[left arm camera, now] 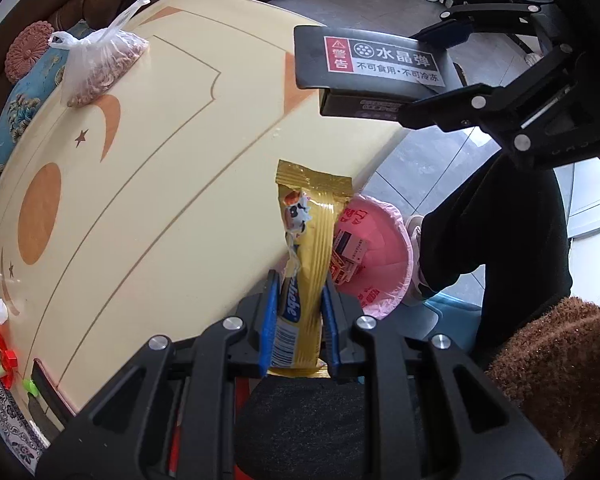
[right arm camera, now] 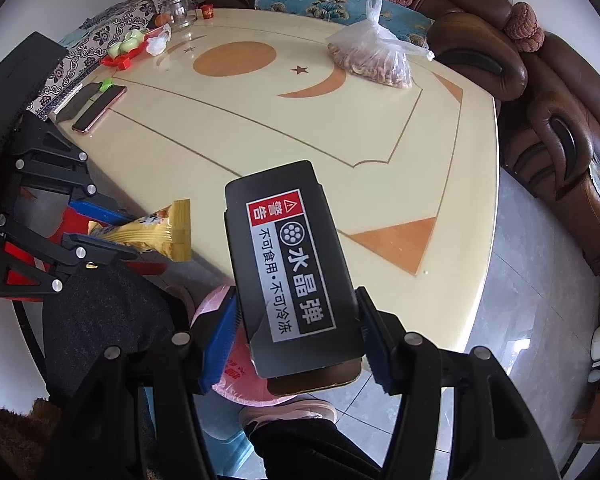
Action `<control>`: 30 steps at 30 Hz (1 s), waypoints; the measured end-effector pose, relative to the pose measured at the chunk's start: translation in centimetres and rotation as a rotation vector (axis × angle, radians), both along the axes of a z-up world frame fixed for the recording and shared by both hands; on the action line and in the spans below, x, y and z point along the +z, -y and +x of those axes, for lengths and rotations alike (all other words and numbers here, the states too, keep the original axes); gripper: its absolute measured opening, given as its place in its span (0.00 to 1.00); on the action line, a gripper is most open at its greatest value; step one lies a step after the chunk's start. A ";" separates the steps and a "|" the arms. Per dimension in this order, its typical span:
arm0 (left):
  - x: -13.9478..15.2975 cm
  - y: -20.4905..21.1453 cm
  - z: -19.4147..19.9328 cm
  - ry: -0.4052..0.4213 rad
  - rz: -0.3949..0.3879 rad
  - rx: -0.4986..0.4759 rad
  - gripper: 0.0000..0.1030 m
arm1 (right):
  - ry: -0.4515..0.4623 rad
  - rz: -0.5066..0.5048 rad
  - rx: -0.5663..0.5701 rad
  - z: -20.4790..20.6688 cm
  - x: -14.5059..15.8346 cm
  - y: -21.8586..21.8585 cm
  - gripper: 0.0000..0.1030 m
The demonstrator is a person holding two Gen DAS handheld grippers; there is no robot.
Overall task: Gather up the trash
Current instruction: 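Carry the snack bar and black box with both tools over the pink bin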
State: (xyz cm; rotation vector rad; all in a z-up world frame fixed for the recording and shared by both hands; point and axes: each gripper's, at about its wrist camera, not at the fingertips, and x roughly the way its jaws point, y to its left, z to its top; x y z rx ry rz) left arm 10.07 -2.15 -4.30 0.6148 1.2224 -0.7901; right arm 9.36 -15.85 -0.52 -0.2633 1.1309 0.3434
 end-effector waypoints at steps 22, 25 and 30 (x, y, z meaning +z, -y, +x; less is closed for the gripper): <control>-9.8 2.2 -6.6 -0.135 -0.031 -0.091 0.21 | 0.010 0.023 -0.036 -7.2 -7.0 -0.2 0.54; -11.8 2.4 -6.8 -0.175 -0.058 -0.070 0.21 | -0.022 0.064 -0.062 -7.8 -9.1 -0.1 0.54; -14.9 2.4 -6.3 -0.230 -0.096 -0.003 0.21 | -0.043 0.086 -0.102 -8.2 -12.1 0.2 0.54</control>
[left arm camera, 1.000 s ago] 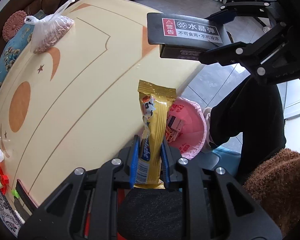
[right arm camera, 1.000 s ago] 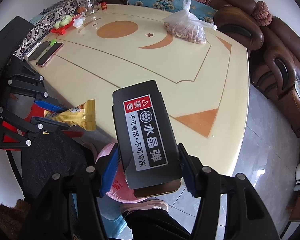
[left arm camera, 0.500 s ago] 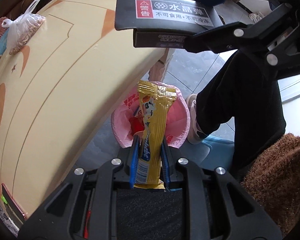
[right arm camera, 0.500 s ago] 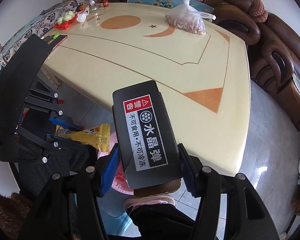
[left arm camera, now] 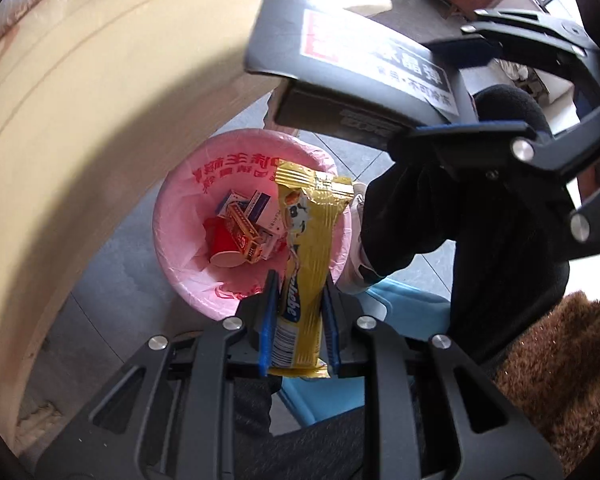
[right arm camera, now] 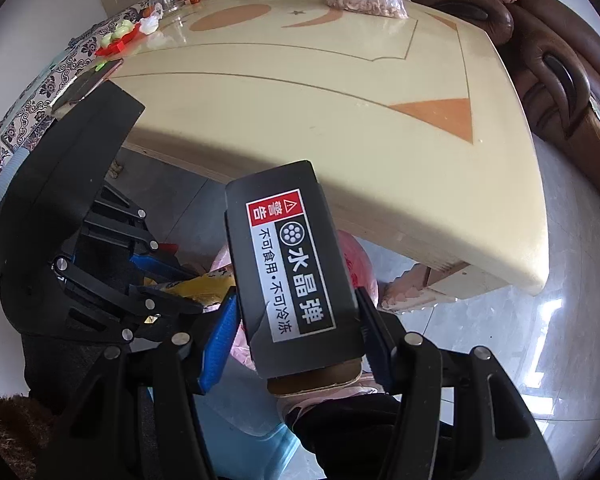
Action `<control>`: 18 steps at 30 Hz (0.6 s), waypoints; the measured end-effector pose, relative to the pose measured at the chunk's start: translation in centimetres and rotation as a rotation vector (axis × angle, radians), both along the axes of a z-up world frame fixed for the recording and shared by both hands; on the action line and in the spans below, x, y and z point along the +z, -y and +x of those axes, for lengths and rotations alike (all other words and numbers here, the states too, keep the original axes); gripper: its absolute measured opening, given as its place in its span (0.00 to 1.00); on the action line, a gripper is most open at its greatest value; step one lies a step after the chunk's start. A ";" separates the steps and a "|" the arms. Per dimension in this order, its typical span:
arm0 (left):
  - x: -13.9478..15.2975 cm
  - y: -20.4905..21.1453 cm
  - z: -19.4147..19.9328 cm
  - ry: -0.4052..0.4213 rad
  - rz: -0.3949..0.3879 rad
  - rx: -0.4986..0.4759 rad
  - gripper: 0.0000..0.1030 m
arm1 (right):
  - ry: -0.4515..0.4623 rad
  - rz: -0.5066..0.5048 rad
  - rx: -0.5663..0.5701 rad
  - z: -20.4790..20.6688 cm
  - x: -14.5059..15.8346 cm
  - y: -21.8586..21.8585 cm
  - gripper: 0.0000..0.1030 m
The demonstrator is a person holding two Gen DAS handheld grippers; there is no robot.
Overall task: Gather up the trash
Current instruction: 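Carry the snack bar and black box with both tools over the pink bin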
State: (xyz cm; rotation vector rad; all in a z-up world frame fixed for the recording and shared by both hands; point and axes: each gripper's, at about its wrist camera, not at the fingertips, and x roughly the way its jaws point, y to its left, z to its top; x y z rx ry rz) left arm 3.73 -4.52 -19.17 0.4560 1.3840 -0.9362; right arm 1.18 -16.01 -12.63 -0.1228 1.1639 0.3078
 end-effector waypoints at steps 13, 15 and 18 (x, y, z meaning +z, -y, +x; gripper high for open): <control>-9.0 -1.0 1.6 -0.125 0.016 0.239 0.21 | -0.073 0.062 -0.183 0.9 -8.6 2.1 0.54; -9.9 -0.8 2.0 -0.148 0.020 0.270 0.21 | -0.093 0.079 -0.207 1.1 -10.3 2.4 0.54; -11.5 -0.2 2.4 -0.171 0.043 0.302 0.21 | -0.114 0.070 -0.239 1.9 -12.9 2.7 0.54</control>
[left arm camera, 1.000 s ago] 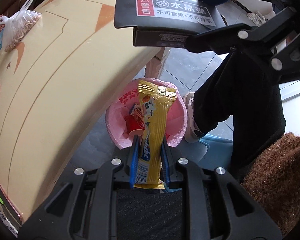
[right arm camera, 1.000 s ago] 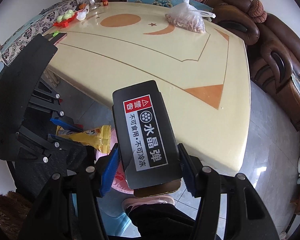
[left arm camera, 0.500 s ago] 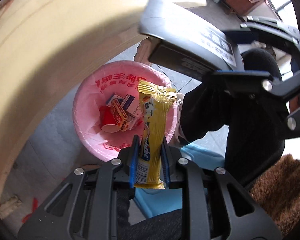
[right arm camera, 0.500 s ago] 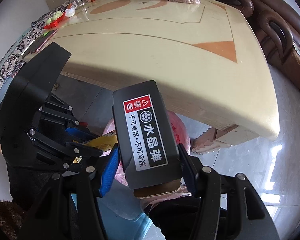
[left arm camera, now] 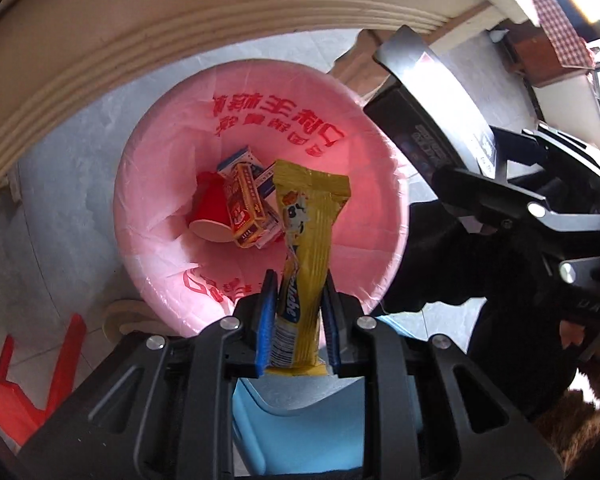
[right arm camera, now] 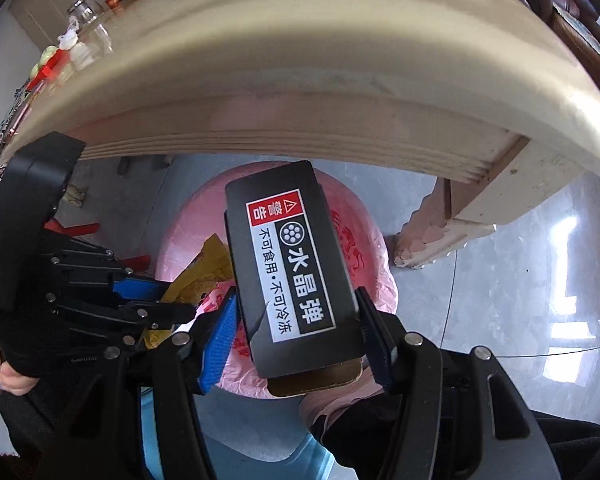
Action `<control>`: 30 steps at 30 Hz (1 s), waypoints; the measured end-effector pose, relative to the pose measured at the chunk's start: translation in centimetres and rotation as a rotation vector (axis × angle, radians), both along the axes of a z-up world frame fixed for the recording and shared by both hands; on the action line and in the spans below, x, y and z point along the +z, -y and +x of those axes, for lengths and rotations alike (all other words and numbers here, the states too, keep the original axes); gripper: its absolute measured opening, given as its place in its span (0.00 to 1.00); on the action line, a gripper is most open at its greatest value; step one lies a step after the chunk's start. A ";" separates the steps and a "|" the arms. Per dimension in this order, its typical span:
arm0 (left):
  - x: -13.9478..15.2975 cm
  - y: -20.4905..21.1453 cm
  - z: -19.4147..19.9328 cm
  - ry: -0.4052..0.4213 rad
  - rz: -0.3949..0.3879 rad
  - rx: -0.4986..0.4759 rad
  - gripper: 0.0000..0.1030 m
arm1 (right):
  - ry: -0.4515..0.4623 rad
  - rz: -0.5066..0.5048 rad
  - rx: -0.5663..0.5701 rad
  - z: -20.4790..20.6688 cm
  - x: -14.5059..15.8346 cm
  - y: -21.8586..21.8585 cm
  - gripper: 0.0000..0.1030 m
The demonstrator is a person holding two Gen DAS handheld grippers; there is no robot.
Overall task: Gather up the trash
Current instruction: 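Carry the snack bar and black box with both tools over the pink bin, then open both tools over the bin to drop the snack bar and black box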
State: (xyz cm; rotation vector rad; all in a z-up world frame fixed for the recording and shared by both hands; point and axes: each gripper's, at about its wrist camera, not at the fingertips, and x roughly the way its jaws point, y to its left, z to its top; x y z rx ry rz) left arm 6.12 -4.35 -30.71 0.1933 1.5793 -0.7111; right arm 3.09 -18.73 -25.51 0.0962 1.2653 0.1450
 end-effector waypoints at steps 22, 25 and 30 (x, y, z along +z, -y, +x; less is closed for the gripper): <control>-3.8 0.1 1.9 -0.035 0.087 0.103 0.45 | -0.109 -0.003 0.003 2.1 -7.4 0.0 0.54; -3.4 -0.1 2.0 -0.026 0.105 0.116 0.53 | -0.112 -0.004 0.008 2.2 -7.5 -0.1 0.51; -2.8 -0.4 1.8 -0.002 0.120 0.133 0.59 | -0.133 -0.021 0.022 2.4 -7.9 -0.5 0.53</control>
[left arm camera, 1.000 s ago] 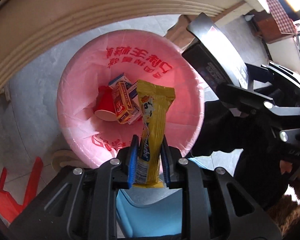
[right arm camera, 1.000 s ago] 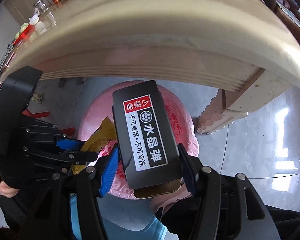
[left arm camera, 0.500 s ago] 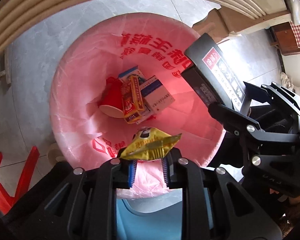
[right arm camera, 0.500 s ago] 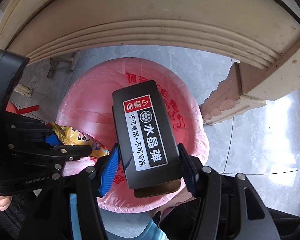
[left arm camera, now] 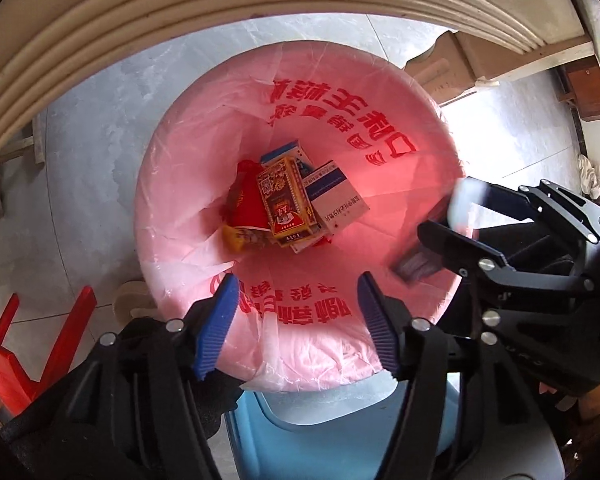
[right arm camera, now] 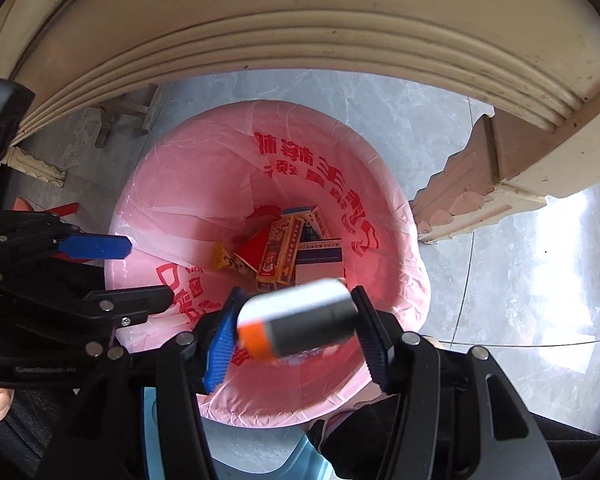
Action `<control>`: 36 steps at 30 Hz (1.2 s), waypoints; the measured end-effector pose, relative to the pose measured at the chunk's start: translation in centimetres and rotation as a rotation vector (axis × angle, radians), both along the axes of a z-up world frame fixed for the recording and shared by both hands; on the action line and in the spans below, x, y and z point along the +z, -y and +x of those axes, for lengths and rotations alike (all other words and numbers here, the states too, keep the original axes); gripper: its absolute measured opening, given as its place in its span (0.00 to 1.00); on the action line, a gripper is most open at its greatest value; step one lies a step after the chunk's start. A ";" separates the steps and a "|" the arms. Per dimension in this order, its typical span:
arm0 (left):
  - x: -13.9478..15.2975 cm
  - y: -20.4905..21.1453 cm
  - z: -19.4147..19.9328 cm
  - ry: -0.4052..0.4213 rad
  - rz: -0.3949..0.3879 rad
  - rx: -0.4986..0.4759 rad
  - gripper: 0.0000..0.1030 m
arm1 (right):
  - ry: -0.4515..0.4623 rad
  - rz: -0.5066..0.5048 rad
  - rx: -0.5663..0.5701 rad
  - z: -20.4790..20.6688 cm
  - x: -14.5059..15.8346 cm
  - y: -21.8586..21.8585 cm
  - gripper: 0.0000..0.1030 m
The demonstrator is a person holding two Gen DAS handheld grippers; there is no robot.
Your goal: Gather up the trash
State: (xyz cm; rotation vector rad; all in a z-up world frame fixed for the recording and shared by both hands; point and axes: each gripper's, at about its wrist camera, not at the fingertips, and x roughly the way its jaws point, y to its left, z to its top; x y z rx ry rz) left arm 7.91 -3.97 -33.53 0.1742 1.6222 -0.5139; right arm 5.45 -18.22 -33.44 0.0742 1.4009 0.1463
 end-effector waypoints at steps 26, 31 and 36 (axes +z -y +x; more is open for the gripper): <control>5.2 1.3 -1.0 0.153 0.032 0.018 0.61 | 0.035 -0.035 -0.085 -2.3 3.5 1.4 0.62; 7.9 1.3 -2.0 0.238 0.033 0.095 0.68 | 0.091 -0.052 -0.145 -3.7 6.0 2.5 0.63; 10.5 1.0 -3.0 0.305 0.032 0.191 0.76 | 0.166 -0.093 -0.186 -5.0 9.1 3.1 0.64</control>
